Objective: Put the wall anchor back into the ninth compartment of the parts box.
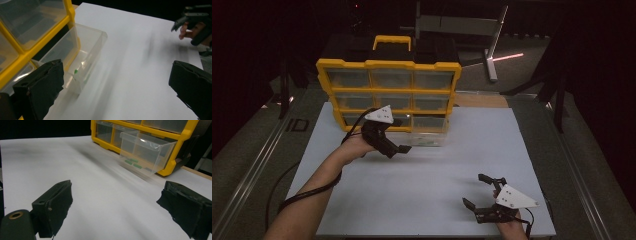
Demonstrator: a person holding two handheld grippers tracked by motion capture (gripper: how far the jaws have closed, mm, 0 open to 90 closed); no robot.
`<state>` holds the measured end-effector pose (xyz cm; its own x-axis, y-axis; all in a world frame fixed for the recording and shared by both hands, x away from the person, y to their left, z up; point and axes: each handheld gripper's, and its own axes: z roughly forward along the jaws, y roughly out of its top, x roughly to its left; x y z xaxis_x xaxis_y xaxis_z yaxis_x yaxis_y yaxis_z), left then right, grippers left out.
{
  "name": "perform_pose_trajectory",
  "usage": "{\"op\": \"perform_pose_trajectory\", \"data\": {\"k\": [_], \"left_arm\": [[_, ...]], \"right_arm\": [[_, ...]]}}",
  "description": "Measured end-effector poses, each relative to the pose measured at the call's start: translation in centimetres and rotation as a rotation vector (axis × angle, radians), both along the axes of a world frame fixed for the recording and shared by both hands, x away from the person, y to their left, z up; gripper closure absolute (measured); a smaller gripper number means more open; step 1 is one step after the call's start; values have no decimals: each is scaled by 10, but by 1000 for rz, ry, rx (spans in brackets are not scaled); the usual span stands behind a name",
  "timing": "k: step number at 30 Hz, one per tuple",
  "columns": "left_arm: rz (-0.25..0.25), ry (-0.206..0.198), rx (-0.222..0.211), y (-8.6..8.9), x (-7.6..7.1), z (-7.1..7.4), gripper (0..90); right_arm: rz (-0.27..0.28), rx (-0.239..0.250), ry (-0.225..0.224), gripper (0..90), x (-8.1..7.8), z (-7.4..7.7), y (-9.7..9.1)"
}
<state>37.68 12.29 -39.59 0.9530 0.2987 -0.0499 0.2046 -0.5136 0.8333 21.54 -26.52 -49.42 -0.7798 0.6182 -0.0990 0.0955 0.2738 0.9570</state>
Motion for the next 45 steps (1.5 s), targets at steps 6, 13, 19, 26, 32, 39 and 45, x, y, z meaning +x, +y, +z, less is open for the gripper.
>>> {"op": "perform_pose_trajectory", "data": {"k": [6,13,19,26,32,39,45], "left_arm": [[-26,20,-8,12,-14,-2,2],[-28,20,-5,23,-29,-8,3],[-43,14,2,31,-45,-17,3],[-24,29,-24,45,-62,-28,3],[-5,31,-31,57,-78,-37,3],[14,39,-46,70,-93,-45,3],[30,46,-82,80,-103,-54,3]], "right_arm": [[4,1,0,97,0,0,0],[8,6,-5,97,0,0,0],[10,7,-8,97,0,0,0],[5,4,-12,97,-1,1,0],[5,-1,-11,97,0,0,0],[7,-3,-11,97,0,0,1],[5,-2,-10,97,-1,0,1]]}}
